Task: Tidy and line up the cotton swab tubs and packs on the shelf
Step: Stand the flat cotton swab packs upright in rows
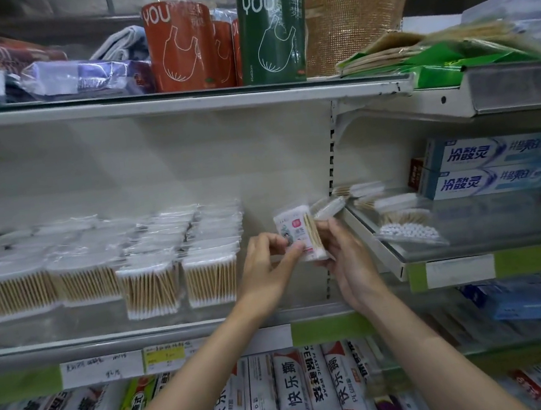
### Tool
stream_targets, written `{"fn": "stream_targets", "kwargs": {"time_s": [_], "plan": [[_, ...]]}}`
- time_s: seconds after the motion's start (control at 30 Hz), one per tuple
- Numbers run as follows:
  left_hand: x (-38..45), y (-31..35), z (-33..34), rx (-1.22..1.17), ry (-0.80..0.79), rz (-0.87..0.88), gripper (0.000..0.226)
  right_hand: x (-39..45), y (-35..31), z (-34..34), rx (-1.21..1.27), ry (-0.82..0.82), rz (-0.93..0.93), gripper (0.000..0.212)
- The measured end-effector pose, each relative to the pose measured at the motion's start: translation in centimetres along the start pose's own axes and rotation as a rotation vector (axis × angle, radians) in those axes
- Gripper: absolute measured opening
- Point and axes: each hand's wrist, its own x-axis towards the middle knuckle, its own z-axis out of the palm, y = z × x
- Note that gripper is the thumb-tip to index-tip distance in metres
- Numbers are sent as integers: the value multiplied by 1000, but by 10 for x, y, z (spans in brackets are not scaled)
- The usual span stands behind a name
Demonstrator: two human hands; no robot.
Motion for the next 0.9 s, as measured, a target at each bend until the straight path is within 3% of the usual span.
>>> {"fn": "stream_targets", "kwargs": {"time_s": [0.07,0.17,0.23,0.5,0.7,0.73,0.83,0.9], "plan": [[1,1,0,-91,-31,-63,25,-1,0,-3,2,-29,-45,29],[1,8,-1,-328,-90,-159,14,0,4,-5,-46,-2,-81,18],[3,9,-1,-461,-95,-239,25,2,6,-5,-48,34,-79,20],[7,6,-3,-712,-29,-400,18,1,4,-4,31,25,-30,17],[2,10,-5,-614,-67,-255,11,0,5,-4,-140,57,-93,19],[1,13,-6,-574,-78,-195,13,-1,3,-3,-187,34,-112,17],[5,29,-18,-404,-150,41,15,0,-12,7,-345,-51,-175,42],[20,44,-31,-226,-159,142,15,9,-26,17,-396,-34,-174,34]]}}
